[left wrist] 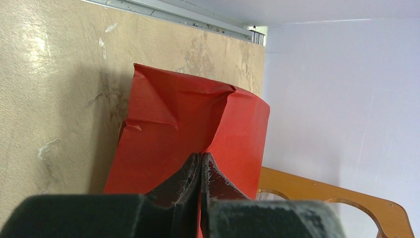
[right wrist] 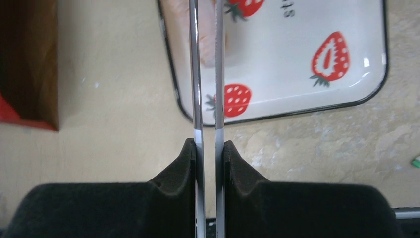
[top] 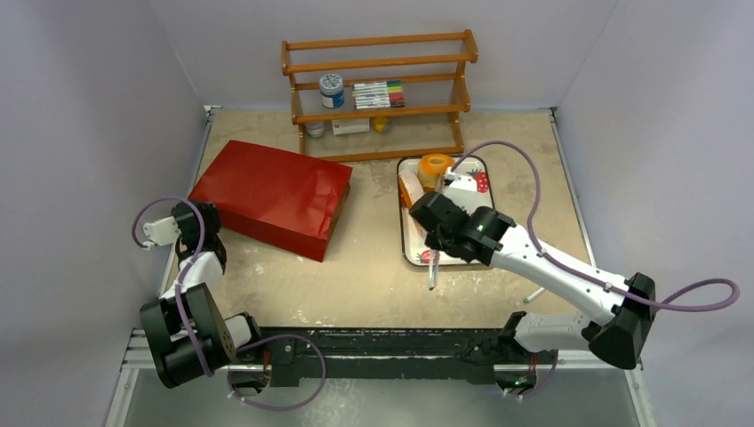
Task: Take the fake bread out of the paper bag
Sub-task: Place the fake bread in the container.
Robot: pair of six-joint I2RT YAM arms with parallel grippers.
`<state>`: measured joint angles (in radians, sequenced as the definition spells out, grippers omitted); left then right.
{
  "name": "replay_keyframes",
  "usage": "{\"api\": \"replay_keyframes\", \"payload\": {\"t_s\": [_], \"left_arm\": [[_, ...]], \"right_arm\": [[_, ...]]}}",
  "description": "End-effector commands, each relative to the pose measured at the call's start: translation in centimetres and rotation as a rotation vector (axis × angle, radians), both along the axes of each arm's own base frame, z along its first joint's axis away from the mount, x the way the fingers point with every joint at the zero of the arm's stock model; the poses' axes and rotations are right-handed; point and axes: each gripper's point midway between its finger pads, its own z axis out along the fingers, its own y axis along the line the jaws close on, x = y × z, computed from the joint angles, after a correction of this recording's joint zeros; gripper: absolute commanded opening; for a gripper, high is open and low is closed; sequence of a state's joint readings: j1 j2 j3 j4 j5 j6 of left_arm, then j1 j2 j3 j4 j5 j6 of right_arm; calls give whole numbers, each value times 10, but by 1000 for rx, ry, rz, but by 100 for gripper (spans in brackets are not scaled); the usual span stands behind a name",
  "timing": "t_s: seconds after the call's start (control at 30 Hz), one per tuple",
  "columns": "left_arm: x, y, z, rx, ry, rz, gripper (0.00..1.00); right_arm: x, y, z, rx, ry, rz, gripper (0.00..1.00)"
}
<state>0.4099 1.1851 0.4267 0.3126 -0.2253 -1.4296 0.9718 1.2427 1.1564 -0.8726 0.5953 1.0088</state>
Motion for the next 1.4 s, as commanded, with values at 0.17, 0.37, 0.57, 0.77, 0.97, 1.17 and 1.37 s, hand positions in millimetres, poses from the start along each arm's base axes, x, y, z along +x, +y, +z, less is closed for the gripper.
{"api": "replay_keyframes", "payload": {"t_s": [0.17, 0.37, 0.57, 0.77, 0.97, 1.17, 1.37], "left_arm": [[8, -1, 19, 46, -39, -18, 0], [9, -3, 20, 52, -37, -26, 0], [8, -4, 19, 51, -34, -29, 0], [9, -4, 18, 53, -34, -30, 0], [10, -5, 17, 54, -31, -34, 0], [11, -5, 18, 51, -39, -33, 0], [14, -6, 21, 49, -48, -35, 0]], "right_arm": [[69, -65, -19, -33, -71, -129, 0], [85, -75, -58, -27, -7, -128, 0], [89, -78, -100, -28, 65, -128, 0], [86, -84, -128, -35, 119, -141, 2], [78, -82, -147, -29, 175, -135, 29], [73, -79, -156, -12, 204, -136, 36], [70, -77, -151, 19, 198, -145, 37]]}}
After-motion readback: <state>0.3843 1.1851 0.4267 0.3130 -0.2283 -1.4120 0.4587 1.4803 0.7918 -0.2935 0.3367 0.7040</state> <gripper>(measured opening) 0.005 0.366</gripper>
